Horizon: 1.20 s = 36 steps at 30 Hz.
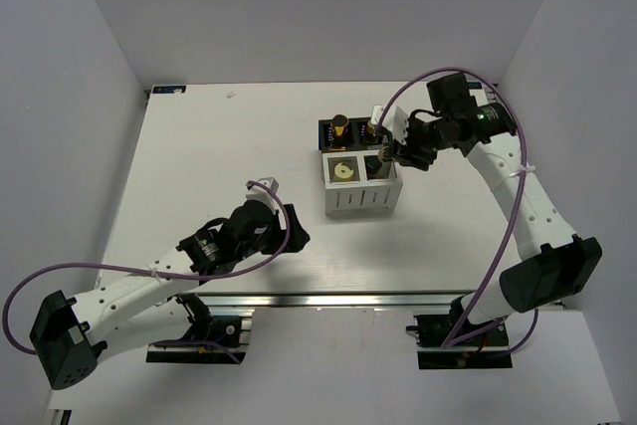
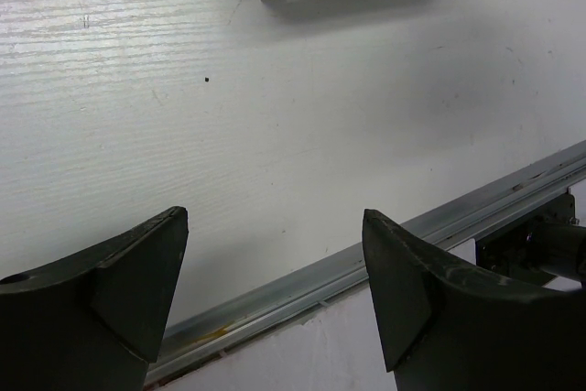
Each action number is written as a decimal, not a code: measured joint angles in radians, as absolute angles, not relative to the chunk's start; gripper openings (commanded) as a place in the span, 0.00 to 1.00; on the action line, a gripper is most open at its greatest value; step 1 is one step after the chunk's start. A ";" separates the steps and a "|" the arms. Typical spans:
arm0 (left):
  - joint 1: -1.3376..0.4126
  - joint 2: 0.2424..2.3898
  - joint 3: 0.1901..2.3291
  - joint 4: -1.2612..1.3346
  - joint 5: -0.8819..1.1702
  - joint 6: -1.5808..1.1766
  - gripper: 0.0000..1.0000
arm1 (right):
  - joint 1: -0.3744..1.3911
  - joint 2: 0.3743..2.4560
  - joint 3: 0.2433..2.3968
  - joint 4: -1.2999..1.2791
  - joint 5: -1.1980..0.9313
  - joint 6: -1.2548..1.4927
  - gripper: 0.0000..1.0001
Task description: Organize the condiment bottles
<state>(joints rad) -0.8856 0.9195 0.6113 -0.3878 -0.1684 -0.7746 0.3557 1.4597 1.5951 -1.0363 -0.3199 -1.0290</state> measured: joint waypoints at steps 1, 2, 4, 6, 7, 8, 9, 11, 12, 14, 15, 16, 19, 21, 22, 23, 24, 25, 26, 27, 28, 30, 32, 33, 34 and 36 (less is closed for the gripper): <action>-0.886 0.920 0.611 -0.388 -0.168 -0.775 0.86 | 0.356 1.465 1.611 -1.049 -0.319 -1.039 0.00; -0.886 0.920 0.611 -0.388 -0.168 -0.775 0.86 | 0.356 1.473 1.626 -1.062 -0.318 -1.051 0.00; -0.886 0.919 0.610 -0.387 -0.168 -0.775 0.86 | 0.356 1.492 1.653 -1.084 -0.316 -1.071 0.00; -0.886 0.919 0.609 -0.387 -0.168 -0.775 0.86 | 0.356 1.509 1.669 -1.108 -0.316 -1.090 0.00; -0.886 0.919 0.608 -0.387 -0.168 -0.775 0.86 | 0.356 1.516 1.672 -1.117 -0.316 -1.098 0.00; -0.886 0.919 0.606 -0.387 -0.168 -0.775 0.86 | 0.356 1.523 1.674 -1.127 -0.316 -1.108 0.00; -0.886 0.919 0.604 -0.387 -0.168 -0.774 0.86 | 0.356 1.530 1.674 -1.135 -0.316 -1.115 0.00; -0.886 0.919 0.601 -0.388 -0.168 -0.775 0.86 | 0.356 1.543 1.674 -1.158 -0.316 -1.134 0.00; -0.886 0.919 0.599 -0.387 -0.168 -0.775 0.86 | 0.356 1.549 1.674 -1.166 -0.316 -1.142 0.00; -0.886 0.919 0.598 -0.387 -0.168 -0.775 0.86 | 0.356 1.558 1.674 -1.182 -0.316 -1.156 0.00; -0.886 0.919 0.597 -0.387 -0.168 -0.775 0.86 | 0.356 1.560 1.674 -1.187 -0.316 -1.164 0.00; -0.886 0.919 0.597 -0.387 -0.168 -0.775 0.86 | 0.356 1.561 1.674 -1.191 -0.316 -1.170 0.00; -0.886 0.919 0.597 -0.387 -0.168 -0.775 0.87 | 0.356 1.562 1.674 -1.205 -0.316 -1.192 0.00; -0.886 0.919 0.597 -0.387 -0.168 -0.775 0.87 | 0.358 1.563 1.674 -1.209 -0.316 -1.203 0.00; -0.886 0.919 0.597 -0.387 -0.168 -0.775 0.87 | 0.361 1.564 1.674 -1.210 -0.317 -1.209 0.00; -0.886 0.919 0.597 -0.387 -0.168 -0.775 0.87 | 0.363 1.565 1.674 -1.211 -0.317 -1.212 0.00; -0.886 0.919 0.597 -0.387 -0.168 -0.774 0.87 | 0.365 1.568 1.674 -1.213 -0.317 -1.215 0.00; -0.886 0.919 0.597 -0.387 -0.168 -0.774 0.87 | 0.367 1.571 1.674 -1.215 -0.317 -1.217 0.00; -0.886 0.919 0.597 -0.387 -0.168 -0.774 0.87 | 0.371 1.576 1.674 -1.218 -0.317 -1.221 0.00; -0.886 0.919 0.597 -0.387 -0.168 -0.775 0.87 | 0.374 1.581 1.674 -1.217 -0.316 -1.224 0.00; -0.886 0.918 0.597 -0.387 -0.168 -0.775 0.87 | 0.376 1.585 1.674 -1.217 -0.317 -1.228 0.00; -0.886 0.916 0.597 -0.387 -0.168 -0.775 0.87 | 0.383 1.597 1.674 -1.217 -0.316 -1.236 0.00; -0.886 0.914 0.596 -0.387 -0.168 -0.775 0.87 | 0.388 1.605 1.676 -1.214 -0.316 -1.240 0.00; -0.886 0.912 0.596 -0.387 -0.168 -0.775 0.87 | 0.390 1.610 1.679 -1.214 -0.316 -1.242 0.00; -0.886 0.911 0.596 -0.388 -0.168 -0.775 0.87 | 0.392 1.613 1.682 -1.216 -0.315 -1.242 0.00; -0.886 0.909 0.596 -0.387 -0.168 -0.775 0.87 | 0.393 1.616 1.688 -1.222 -0.313 -1.246 0.00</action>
